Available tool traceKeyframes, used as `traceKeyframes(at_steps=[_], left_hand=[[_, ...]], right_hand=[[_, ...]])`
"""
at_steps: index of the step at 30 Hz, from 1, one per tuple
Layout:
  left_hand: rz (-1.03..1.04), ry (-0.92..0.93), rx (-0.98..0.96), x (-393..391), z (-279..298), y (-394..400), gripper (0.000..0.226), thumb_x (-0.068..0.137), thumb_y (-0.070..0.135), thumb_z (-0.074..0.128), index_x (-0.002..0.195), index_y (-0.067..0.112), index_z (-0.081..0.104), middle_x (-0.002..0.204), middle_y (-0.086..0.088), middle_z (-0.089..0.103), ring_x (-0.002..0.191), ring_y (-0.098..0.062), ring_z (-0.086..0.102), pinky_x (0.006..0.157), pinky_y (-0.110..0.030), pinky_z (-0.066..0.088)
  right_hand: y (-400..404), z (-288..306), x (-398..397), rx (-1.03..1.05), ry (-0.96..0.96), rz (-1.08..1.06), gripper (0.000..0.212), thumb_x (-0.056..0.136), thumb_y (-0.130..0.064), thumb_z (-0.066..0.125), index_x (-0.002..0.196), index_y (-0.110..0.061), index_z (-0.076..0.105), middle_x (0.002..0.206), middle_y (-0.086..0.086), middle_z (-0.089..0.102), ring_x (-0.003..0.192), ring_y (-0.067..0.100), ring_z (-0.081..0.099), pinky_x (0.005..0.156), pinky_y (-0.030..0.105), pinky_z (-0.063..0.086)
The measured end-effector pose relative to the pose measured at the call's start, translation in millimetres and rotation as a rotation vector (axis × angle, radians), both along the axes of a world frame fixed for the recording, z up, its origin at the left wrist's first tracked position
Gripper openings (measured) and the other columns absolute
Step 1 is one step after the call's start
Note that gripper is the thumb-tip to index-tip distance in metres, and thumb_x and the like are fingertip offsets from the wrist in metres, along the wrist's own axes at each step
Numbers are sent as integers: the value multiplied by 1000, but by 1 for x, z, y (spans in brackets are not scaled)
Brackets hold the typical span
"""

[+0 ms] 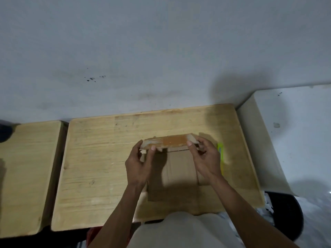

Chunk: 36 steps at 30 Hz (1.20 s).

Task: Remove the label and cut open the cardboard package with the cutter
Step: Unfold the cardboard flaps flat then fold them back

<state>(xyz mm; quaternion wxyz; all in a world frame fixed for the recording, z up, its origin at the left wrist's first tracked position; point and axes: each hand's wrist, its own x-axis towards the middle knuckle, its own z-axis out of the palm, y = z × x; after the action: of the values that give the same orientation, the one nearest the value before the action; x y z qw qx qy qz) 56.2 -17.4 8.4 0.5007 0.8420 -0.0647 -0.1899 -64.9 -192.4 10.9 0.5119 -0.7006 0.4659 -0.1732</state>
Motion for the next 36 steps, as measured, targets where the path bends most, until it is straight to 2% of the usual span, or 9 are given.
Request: traceKeyframes(at_steps=[3,6,11,14,17,21,26,30,36], left_hand=[[49,3,-16,16,-3,-20,61,91,45,66,143,16,53,133,-6,64,126,-17,58,96,-22,46],[70,21,-21,30,-8,-35,67,91,47,65,148,16,46,136,-5,63,131,-15,55,104,-31,48],[-110,-32,107,31,-25,-35,85,89,58,63,158,33,19,154,-1,46,136,-21,49,102,-38,49],[-303,-139,211,21,-38,-28,84,88,61,59,156,29,21,158,-4,36,134,-27,48,99,-44,50],[-478,-142,416,12,-57,-20,95,86,72,44,160,27,4,168,-5,-5,154,-32,9,122,-50,21],[-671,-187,549,5,-84,-10,92,82,82,29,154,45,-16,161,4,-34,150,-26,-27,120,-47,-7],[-713,-225,671,0,-98,-9,91,88,79,21,159,29,-7,164,-5,-27,150,-26,-27,119,-49,-11],[-724,-295,720,-8,-105,-6,88,94,73,25,160,21,-3,166,-11,-17,152,-31,-20,120,-49,-10],[-721,-383,714,-27,-106,16,85,98,68,31,161,19,3,168,-10,-9,154,-33,-11,123,-58,4]], right_hand=[[-15,-8,23,0,-25,-17,47,84,-48,70,121,-20,66,113,-4,67,102,9,62,81,16,51],[-26,-12,46,45,-35,-27,46,87,-47,67,123,-18,64,112,-6,66,98,6,63,75,4,45],[-28,-29,54,36,10,8,49,91,-38,66,135,-19,54,120,-5,59,100,8,59,79,12,43],[-20,-51,42,-49,90,82,46,91,-31,66,133,-16,56,122,2,59,103,13,61,81,21,51],[-10,-76,23,-284,222,245,47,90,-34,63,132,-15,57,133,8,55,121,19,54,102,38,47],[8,-92,6,-491,413,465,62,93,-43,56,148,-19,41,158,9,33,144,30,30,115,49,25],[21,-101,11,-421,528,589,70,98,-52,41,156,-24,14,166,4,-2,152,22,-10,119,52,0],[22,-109,5,-483,617,668,71,99,-55,31,157,-24,3,165,4,-11,151,23,-17,119,51,-6],[42,-108,-17,-558,649,663,73,98,-58,32,157,-25,6,166,4,-6,152,24,-11,119,54,-1]])
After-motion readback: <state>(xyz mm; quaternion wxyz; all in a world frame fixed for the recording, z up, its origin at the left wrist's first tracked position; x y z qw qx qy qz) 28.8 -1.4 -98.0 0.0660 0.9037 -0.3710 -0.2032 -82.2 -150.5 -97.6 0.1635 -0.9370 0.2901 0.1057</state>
